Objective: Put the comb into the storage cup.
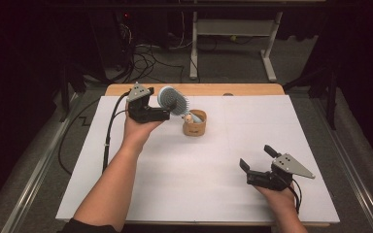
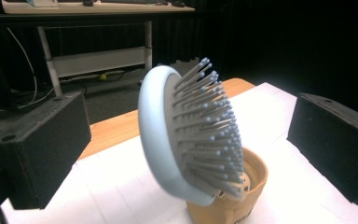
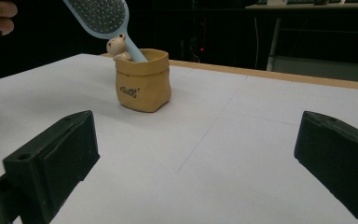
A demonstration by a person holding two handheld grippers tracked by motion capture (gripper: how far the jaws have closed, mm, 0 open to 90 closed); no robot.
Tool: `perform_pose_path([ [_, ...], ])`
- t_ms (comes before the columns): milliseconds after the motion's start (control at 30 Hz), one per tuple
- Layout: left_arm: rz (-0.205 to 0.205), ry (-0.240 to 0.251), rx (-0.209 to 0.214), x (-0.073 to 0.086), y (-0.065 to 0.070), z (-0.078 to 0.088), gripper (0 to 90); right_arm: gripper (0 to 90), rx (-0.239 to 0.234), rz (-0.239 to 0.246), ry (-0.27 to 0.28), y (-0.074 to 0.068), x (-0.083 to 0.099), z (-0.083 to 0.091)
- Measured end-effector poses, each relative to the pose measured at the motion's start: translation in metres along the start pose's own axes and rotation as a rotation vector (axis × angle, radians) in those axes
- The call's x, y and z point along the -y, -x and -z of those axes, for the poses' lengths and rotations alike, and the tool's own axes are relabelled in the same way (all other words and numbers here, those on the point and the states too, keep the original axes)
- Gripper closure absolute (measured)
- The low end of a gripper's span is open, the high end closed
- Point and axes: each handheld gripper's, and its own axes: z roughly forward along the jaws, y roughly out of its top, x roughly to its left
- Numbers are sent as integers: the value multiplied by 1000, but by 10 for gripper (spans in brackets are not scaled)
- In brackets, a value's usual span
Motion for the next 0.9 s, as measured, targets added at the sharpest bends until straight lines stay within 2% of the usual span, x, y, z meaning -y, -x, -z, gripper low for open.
perform_pose_path([
  [433, 8, 3, -4, 25, -6, 19, 3, 2, 0, 8, -1, -1, 0, -1],
  [500, 12, 6, -2, 31, -7, 21, 4, 2, 1, 10, -1, -1, 0, -1],
  [600, -7, 9, -3, 41, -8, 24, 3, 2, 2, 9, 0, -1, 0, -1],
  [667, 10, -3, 4, 50, -9, 26, 1, 2, 1, 10, -3, -2, 0, -1],
  [833, 15, -18, -11, 69, -11, 32, 1, 2, 2, 10, -1, -1, 0, 0],
  [900, 30, -15, -12, 77, -14, 37, 4, 2, 4, 9, -3, -1, 1, 0],
])
